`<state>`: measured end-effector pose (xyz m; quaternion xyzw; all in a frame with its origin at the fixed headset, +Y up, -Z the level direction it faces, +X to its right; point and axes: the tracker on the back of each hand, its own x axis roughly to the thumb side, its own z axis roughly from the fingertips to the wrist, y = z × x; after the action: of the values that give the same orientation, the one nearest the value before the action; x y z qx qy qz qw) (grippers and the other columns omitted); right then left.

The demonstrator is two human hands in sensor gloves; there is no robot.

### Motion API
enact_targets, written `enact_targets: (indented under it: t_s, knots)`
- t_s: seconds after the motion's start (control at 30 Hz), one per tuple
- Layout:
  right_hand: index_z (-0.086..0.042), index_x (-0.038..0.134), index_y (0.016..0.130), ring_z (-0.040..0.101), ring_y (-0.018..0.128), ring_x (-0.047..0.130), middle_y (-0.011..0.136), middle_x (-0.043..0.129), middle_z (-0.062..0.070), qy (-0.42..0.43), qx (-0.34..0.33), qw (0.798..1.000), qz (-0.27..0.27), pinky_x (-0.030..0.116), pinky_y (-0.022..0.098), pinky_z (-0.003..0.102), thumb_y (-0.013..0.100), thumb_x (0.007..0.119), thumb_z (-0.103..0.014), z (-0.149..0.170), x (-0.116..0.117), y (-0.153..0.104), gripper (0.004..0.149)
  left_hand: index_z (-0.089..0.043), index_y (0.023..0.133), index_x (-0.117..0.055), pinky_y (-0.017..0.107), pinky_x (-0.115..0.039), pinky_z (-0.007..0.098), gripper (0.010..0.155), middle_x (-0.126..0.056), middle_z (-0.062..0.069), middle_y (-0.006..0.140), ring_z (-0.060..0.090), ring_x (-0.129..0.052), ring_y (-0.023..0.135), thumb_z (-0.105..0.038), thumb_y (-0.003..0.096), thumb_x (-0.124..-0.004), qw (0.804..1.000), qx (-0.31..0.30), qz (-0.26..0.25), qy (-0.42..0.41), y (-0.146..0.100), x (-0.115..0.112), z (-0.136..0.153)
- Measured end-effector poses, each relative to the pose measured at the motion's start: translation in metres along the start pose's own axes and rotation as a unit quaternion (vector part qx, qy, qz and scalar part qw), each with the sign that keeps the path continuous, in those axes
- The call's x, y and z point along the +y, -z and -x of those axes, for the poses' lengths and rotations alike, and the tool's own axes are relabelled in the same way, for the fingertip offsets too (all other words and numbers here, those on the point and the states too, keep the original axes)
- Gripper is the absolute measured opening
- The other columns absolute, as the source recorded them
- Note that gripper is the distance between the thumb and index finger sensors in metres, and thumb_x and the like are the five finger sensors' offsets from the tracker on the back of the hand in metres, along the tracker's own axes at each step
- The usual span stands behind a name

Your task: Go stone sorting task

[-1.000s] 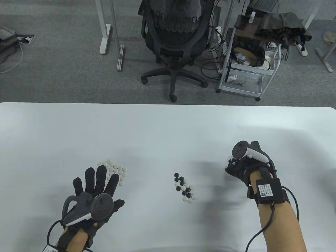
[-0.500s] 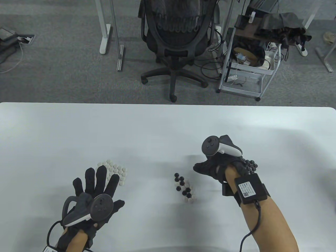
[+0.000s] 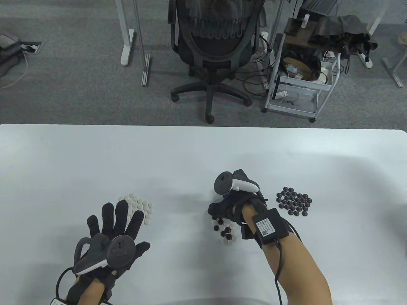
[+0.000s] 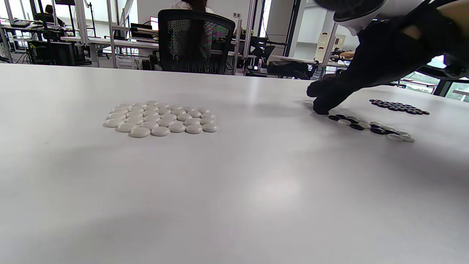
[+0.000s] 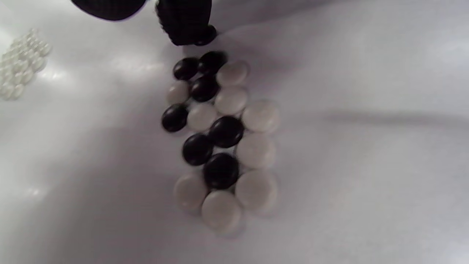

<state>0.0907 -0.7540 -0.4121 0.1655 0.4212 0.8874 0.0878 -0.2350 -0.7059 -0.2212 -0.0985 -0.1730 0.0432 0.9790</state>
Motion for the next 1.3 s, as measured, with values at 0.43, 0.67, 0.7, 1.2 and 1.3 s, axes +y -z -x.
enact_targets:
  t_s: [0.43,0.67,0.7,1.2,1.3]
  knots:
    - [-0.021,0.057,0.110,0.057,0.090,-0.009,0.110,0.000,0.026,0.113,0.159,0.980,0.041,0.007,0.056,0.083,0.053,0.052,-0.055,0.121,-0.024,-0.035,0.067,-0.012,0.121,-0.017,0.054,-0.001,0.086,0.078,0.013,0.036,0.114,0.063,0.015,0.092,-0.054,0.0612,-0.046,1.000,0.001,0.003,-0.003,0.001,-0.001,0.003]
    - [-0.020,0.055,0.111,0.057,0.090,-0.008,0.110,0.000,0.027,0.136,0.174,0.974,0.057,0.008,0.056,0.083,0.053,0.052,-0.055,0.144,-0.022,-0.044,0.068,-0.012,0.121,-0.017,0.054,-0.001,0.086,0.078,0.013,0.036,0.114,0.063,0.015,0.092,-0.054,0.0612,-0.046,1.000,0.003,0.008,0.000,0.002,-0.003,0.003]
    - [-0.019,0.055,0.111,0.057,0.090,-0.009,0.110,0.000,0.027,0.137,0.176,0.973,0.058,0.008,0.056,0.083,0.053,0.052,-0.055,0.146,-0.022,-0.045,0.068,-0.012,0.121,-0.017,0.054,-0.001,0.086,0.078,0.013,0.036,0.114,0.064,0.015,0.092,-0.054,0.0613,-0.046,1.000,0.003,0.008,0.000,0.002,-0.003,0.003]
    - [-0.020,0.065,0.109,0.056,0.090,-0.009,0.111,0.002,0.026,0.086,0.062,0.994,0.033,0.007,0.056,0.083,0.054,0.055,-0.054,0.085,-0.027,-0.048,0.065,-0.012,0.121,-0.018,0.054,-0.001,0.086,0.078,0.013,0.036,0.114,0.064,0.015,0.092,-0.054,0.0614,-0.046,1.000,0.004,0.010,-0.001,0.002,-0.002,0.003]
    - [-0.021,0.067,0.107,0.056,0.090,-0.009,0.111,0.003,0.025,0.048,0.014,0.999,0.013,0.007,0.056,0.082,0.054,0.055,-0.053,0.049,-0.018,-0.044,0.064,-0.012,0.121,-0.017,0.054,-0.001,0.086,0.078,0.013,0.036,0.114,0.063,0.015,0.092,-0.054,0.0613,-0.046,1.000,0.004,0.009,0.000,0.002,-0.002,0.002]
